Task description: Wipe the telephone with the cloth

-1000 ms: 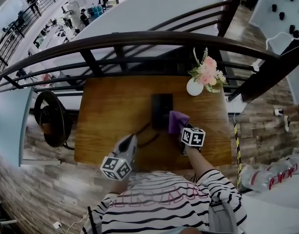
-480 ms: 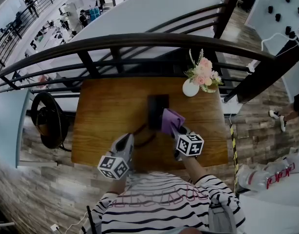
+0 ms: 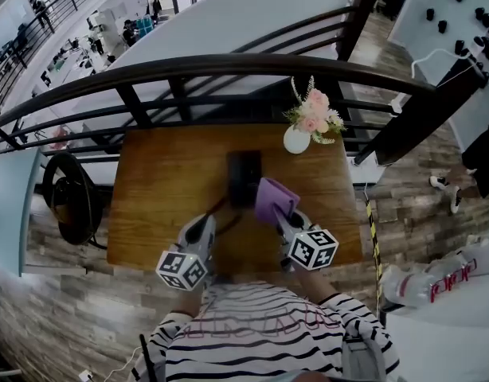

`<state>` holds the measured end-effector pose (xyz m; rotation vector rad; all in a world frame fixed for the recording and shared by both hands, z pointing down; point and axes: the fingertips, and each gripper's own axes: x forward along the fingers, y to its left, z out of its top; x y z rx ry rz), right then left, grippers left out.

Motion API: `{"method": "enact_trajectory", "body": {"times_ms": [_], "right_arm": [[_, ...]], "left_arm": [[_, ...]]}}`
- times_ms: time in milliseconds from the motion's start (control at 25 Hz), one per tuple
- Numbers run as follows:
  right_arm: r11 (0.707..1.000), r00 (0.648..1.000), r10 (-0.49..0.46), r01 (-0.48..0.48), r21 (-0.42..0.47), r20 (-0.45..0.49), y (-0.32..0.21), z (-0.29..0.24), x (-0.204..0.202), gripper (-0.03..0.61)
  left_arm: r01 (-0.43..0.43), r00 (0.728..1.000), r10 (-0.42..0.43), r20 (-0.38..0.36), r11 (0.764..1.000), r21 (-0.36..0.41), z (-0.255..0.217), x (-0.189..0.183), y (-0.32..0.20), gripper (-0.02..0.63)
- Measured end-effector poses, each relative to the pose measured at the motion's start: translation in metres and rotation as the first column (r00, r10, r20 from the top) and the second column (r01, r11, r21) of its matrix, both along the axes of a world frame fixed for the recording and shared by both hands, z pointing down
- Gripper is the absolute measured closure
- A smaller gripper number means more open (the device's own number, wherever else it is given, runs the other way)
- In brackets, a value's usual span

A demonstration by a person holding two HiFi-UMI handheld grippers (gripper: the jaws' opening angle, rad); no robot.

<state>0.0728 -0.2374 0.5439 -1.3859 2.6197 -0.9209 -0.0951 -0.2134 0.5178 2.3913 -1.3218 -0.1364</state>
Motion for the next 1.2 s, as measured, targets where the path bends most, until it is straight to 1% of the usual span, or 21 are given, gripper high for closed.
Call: {"method": "enact_trajectory", "body": {"times_ms": [280,680,920,1200], "right_arm": [[1.0,1.0,0.006,-0.006,0.0,0.018,0.032,-0.002,0.026,0.543],[1.0,1.0,-0.009,0.009,0.008,0.023,0.071,-0.005,0.051,0.543],[1.0,1.0,-0.017,0.017,-0.003,0.014,0.086,0.002,0.055,0.543],[1.0,1.0,-0.017,0.017,-0.006,0.013,0.092,0.003,0.055,0.545]], "left_arm": [[-0.003,1.0,0.003,-0.003,1.0,0.004,0.002,0.025,0.023,0.612],[0.009,1.0,-0.009,-0.001,1.0,0.011,0.002,0.048,0.056,0.612],[0.014,1.0,-0.014,-0.003,1.0,0.006,0.008,0.052,0.07,0.612],[0.026,1.0,-0.026,-0.002,1.0,-0.004,0.012,0.05,0.078,0.612]]}}
